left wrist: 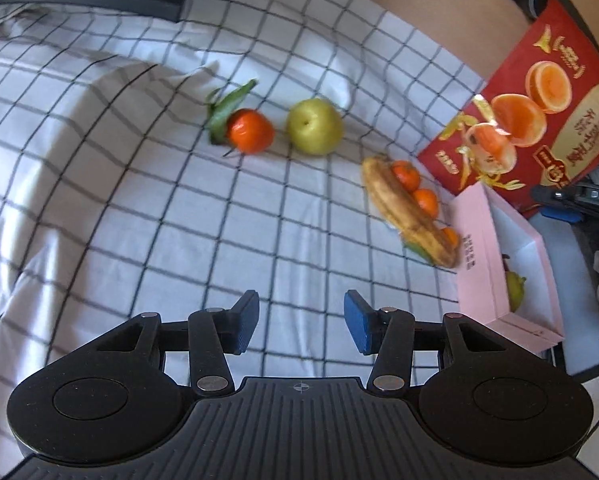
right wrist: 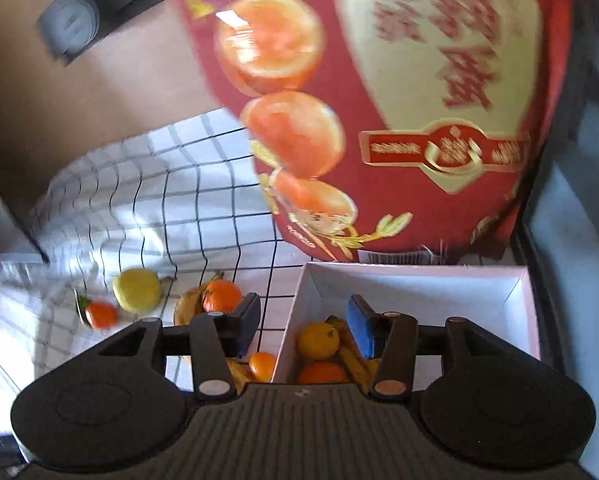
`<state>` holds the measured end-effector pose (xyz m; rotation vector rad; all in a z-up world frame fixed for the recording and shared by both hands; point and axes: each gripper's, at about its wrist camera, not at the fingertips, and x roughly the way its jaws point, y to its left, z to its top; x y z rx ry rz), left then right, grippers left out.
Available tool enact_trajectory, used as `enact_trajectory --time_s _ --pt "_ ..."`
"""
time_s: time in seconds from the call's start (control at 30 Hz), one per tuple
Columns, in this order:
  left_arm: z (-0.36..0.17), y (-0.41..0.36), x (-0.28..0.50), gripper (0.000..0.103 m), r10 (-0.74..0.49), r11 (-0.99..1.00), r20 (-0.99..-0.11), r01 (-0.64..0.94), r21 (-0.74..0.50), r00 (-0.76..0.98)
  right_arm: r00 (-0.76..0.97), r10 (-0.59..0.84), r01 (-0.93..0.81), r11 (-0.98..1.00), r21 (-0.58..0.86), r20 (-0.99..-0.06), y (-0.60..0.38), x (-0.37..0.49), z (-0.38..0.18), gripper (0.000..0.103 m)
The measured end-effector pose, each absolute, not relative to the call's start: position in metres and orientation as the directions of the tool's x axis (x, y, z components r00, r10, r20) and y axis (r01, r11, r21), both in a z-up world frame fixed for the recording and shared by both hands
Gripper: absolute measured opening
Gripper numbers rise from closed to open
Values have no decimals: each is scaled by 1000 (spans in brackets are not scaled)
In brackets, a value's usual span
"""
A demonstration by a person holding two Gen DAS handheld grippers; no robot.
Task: Organize fruits
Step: 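Grasp the ripe banana on the cloth with the right tool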
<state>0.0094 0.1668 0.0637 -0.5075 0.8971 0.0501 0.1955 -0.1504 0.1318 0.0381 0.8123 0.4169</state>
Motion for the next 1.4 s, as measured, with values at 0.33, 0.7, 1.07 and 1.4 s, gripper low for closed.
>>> enact_trajectory --time_s 0.33,0.7,1.07,1.4 --pt "49 191 1 52 -227 896 -744 -165 -413 628 586 341 -649 740 -174 -735 2 154 90 48" --pt "35 248 -33 52 -187 895 -760 -211 -393 622 497 270 -734 638 -233 -825 32 195 53 48" --pt "35 238 2 52 -269 888 -717 -124 -444 643 530 250 -631 755 -179 -811 40 183 58 36" --pt "29 216 18 52 -328 893 -721 -49 -448 611 506 361 -678 728 -102 -783 39 143 60 40"
